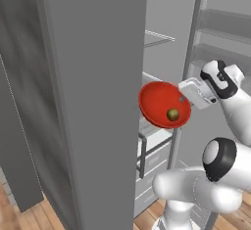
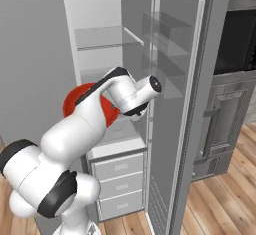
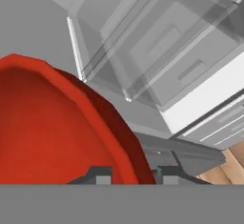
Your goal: Move the mug from next to the sink to the open cabinet. Then, move the bowl with the apple to the fridge to clear the area for faucet cleaning.
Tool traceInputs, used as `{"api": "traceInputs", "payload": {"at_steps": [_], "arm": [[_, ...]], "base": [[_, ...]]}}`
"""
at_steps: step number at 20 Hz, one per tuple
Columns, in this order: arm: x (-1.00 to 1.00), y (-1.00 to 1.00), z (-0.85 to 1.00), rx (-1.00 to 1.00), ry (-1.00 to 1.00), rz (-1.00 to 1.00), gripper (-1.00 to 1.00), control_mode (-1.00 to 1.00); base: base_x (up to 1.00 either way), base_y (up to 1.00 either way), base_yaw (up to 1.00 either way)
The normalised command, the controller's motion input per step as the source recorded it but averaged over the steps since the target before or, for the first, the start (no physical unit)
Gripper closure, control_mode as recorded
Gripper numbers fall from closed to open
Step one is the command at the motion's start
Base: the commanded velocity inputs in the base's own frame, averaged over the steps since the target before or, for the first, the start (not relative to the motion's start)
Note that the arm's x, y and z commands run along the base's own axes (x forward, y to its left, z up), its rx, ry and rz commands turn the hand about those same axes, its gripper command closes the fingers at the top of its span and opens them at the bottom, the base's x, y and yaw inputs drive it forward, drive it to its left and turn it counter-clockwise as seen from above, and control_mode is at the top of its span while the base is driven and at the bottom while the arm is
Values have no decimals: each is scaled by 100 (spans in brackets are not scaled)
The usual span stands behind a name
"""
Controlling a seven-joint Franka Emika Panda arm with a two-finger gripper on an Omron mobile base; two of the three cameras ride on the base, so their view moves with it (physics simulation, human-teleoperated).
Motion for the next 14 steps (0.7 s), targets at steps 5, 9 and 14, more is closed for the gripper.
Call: {"api": "traceInputs", "payload": {"at_steps": [5,9,14], "arm": [[-75,0,-1,3,-6,-16,100,-100],[-15,0,15,4,-4,-13,100,-100],[-14,-4,31,14,0,-21,100,-100]], "base": [[0,0,0],[0,0,0],[0,0,0]]}}
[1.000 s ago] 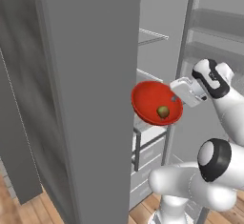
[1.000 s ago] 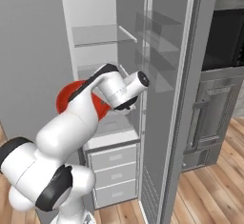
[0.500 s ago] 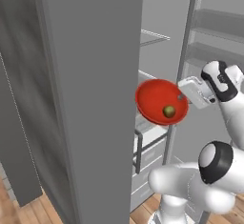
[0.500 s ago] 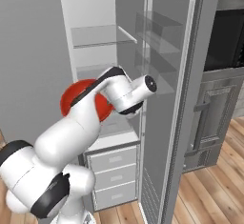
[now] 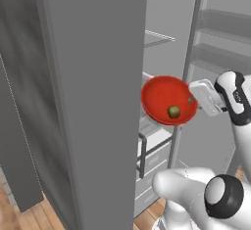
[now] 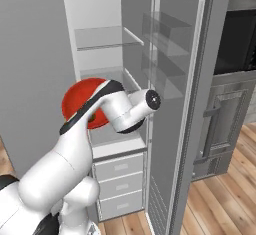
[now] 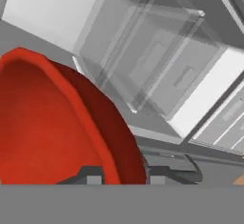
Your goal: Move the mug from next to the sink to the open cabinet. Then, move the bowl with the apple to the fridge to clear the area for faucet cleaning.
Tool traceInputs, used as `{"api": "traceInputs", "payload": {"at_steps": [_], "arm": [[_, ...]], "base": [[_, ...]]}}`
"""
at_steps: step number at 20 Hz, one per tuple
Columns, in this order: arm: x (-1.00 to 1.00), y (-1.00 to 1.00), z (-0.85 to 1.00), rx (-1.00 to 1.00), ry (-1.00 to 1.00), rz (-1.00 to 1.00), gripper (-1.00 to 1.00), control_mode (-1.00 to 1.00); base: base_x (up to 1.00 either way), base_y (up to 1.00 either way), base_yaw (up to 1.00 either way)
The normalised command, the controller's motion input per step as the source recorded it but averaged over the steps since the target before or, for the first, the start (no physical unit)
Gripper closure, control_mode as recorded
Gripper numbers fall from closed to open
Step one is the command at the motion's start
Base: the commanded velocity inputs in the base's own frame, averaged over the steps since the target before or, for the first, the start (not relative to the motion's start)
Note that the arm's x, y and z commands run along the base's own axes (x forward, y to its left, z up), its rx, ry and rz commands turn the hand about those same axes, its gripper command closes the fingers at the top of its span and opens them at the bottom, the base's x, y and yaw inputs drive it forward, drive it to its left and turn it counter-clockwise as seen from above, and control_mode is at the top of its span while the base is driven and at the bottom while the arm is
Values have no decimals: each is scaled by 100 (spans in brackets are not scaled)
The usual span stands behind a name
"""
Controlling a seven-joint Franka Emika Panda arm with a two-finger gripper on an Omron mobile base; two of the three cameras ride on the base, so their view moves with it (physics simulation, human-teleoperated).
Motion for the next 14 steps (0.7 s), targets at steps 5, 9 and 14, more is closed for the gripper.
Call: {"api": "traceInputs", "payload": {"at_steps": [5,9,14], "arm": [[0,-19,19,24,12,-41,100,-100],[11,-14,3,21,20,-47,100,-100],[29,-21,13,16,29,-38,100,-100]], "base": [[0,0,0],[0,0,0],[0,0,0]]}}
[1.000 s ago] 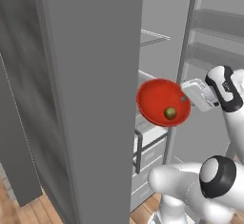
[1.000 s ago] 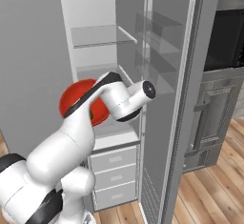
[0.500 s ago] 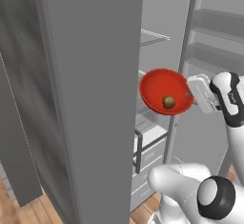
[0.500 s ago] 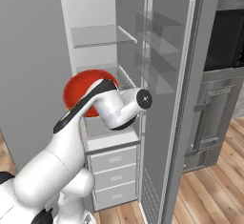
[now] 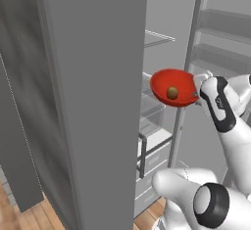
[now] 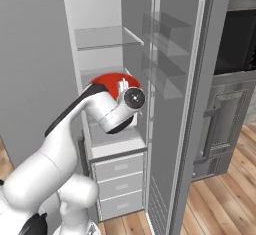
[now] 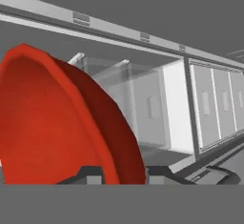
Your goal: Move the mug from next to the sink to the open cabinet. Then, move the bowl with the apple to the fridge to clear the area for faucet cleaning.
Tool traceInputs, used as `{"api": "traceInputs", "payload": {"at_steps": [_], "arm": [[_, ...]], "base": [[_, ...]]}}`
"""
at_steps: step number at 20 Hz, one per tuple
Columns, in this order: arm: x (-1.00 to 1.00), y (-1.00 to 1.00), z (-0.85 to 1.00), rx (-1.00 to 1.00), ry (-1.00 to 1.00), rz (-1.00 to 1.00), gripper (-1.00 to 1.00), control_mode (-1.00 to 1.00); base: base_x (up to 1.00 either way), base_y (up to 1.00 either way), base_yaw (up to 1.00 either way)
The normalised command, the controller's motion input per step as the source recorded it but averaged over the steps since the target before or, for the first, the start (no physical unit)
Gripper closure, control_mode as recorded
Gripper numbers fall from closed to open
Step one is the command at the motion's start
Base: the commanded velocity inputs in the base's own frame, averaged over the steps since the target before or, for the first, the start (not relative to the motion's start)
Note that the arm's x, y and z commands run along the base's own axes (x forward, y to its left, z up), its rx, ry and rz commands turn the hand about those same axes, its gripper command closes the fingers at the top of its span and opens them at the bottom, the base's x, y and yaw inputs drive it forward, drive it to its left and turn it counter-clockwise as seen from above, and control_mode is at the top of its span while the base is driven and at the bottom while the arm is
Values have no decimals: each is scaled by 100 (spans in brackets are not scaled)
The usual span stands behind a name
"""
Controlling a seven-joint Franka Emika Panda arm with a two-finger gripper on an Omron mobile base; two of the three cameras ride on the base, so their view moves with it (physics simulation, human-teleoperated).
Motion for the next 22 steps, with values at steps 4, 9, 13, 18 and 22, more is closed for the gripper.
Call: {"api": "traceInputs", "payload": {"at_steps": [4,9,13,18,22], "arm": [[5,0,-3,1,2,0,100,-100],[60,0,3,10,4,-3,100,-100],[52,0,0,6,0,-1,100,-100],[64,0,8,8,0,-3,100,-100],[32,13,8,2,0,-2,100,-100]], "base": [[0,0,0],[0,0,0],[0,0,0],[0,0,0],[0,0,0]]}}
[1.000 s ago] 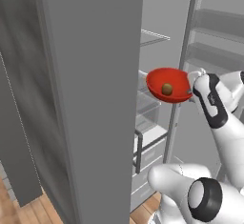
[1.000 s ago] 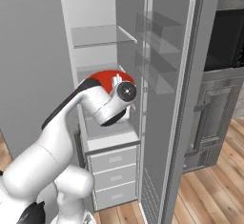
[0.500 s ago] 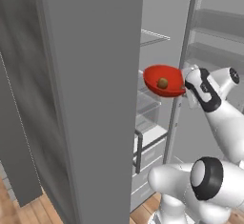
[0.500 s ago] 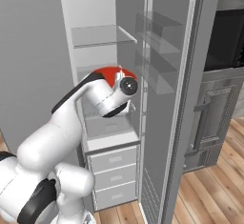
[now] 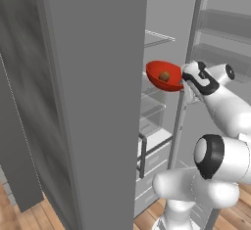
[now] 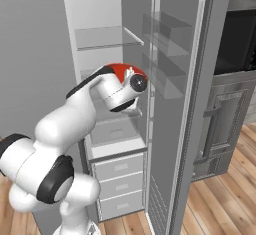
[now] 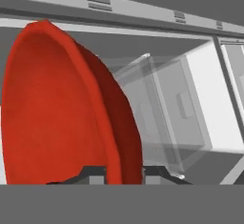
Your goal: Move the mug from next to the sink to the open cabinet. Then, move the bowl with the apple to the fridge to clear the area for faucet cleaning.
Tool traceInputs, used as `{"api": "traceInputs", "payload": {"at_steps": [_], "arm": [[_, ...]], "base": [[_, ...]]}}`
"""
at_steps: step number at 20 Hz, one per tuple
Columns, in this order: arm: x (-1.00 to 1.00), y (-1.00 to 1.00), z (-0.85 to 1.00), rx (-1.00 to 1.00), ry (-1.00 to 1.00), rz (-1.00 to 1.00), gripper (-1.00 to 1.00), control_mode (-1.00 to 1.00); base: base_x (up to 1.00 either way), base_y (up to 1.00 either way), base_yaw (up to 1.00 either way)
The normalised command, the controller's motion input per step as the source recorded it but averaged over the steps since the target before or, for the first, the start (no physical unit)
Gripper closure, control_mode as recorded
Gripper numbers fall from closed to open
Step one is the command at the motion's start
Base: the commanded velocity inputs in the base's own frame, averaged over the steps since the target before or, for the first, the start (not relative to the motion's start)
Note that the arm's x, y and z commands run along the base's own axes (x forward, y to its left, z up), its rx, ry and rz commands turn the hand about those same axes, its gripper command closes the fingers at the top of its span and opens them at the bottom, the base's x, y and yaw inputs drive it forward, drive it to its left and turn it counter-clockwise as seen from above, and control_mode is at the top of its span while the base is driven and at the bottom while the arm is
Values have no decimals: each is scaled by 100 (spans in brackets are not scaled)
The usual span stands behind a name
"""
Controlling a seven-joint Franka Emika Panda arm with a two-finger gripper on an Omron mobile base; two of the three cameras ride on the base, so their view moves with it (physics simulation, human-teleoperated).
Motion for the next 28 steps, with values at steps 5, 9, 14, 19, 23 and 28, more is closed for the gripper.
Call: {"api": "traceInputs", "payload": {"at_steps": [5,9,14,19,23,28], "arm": [[1,38,0,0,-2,0,100,-100],[0,57,0,-4,-1,0,100,-100],[0,34,0,-8,0,0,100,-100],[39,0,0,0,0,-4,100,-100],[61,0,0,0,3,-6,100,-100],[29,0,-5,0,4,-1,100,-100]], "base": [[0,0,0],[0,0,0],[0,0,0],[0,0,0],[0,0,0],[0,0,0]]}}
